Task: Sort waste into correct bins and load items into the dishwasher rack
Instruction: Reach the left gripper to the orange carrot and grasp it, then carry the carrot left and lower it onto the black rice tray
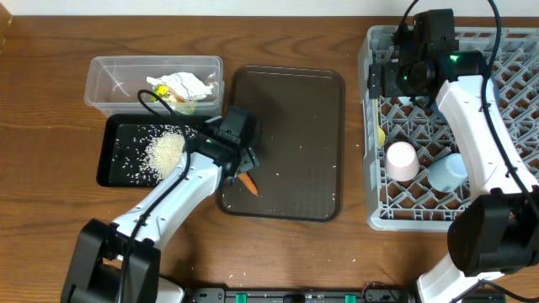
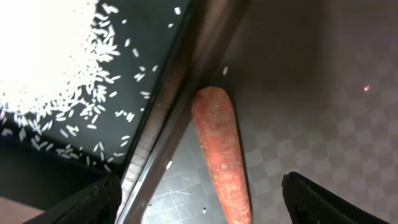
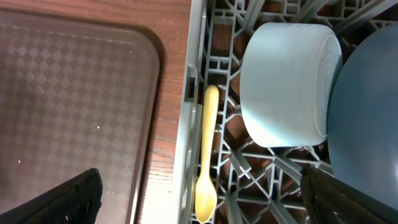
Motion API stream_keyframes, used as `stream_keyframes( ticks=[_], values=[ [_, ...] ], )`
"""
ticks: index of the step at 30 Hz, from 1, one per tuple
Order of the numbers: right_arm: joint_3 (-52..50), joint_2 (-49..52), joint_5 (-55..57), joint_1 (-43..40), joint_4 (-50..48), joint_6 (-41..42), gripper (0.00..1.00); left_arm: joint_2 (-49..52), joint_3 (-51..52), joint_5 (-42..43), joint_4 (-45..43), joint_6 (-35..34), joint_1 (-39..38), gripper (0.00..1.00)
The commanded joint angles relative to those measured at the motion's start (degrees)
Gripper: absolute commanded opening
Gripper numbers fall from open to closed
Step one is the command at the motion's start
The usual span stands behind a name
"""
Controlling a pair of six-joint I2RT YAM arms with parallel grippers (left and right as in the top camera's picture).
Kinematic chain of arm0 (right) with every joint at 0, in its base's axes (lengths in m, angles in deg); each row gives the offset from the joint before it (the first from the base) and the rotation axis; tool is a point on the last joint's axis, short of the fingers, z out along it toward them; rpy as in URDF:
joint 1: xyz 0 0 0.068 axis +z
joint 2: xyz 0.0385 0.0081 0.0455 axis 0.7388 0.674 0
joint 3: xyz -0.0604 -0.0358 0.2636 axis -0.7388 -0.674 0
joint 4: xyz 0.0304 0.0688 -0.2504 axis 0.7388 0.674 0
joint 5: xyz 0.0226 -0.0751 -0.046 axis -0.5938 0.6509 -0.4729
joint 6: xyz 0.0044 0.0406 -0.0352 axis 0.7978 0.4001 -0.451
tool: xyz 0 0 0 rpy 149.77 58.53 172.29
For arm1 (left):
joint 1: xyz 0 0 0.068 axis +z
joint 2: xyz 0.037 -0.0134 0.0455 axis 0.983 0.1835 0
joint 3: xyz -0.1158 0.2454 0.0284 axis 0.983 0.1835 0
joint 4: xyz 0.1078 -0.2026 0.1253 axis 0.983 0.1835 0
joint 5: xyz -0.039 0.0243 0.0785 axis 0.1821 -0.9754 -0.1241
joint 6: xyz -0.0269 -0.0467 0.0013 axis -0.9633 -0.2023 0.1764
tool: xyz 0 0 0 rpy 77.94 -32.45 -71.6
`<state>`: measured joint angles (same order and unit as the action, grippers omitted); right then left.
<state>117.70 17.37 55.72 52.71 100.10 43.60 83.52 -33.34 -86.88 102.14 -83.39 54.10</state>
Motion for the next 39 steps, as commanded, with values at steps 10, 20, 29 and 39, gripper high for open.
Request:
stream_keyframes(
  ticks=[10, 20, 29, 39],
  values=[
    [1.2, -1.1, -0.4, 0.2, 0.0, 0.0, 0.99, 10.7, 0.2, 0.7, -2.7, 9.7, -3.3, 0.85],
    [1.2, -1.1, -0.4, 0.2, -0.1, 0.0, 0.99, 12.6, 0.2, 0.4, -3.5, 10.2, -3.3, 0.59],
    [1.2, -1.1, -0.4, 0.2, -0.2, 0.0, 0.99, 11.4, -2.5, 0.5, -0.6, 12.5, -3.3, 0.22],
    [1.2, -1.1, -0.4, 0.2, -0.1, 0.0, 0.99, 2.1, -16.2, 0.5, 12.5, 12.3, 3.7, 0.06]
  ],
)
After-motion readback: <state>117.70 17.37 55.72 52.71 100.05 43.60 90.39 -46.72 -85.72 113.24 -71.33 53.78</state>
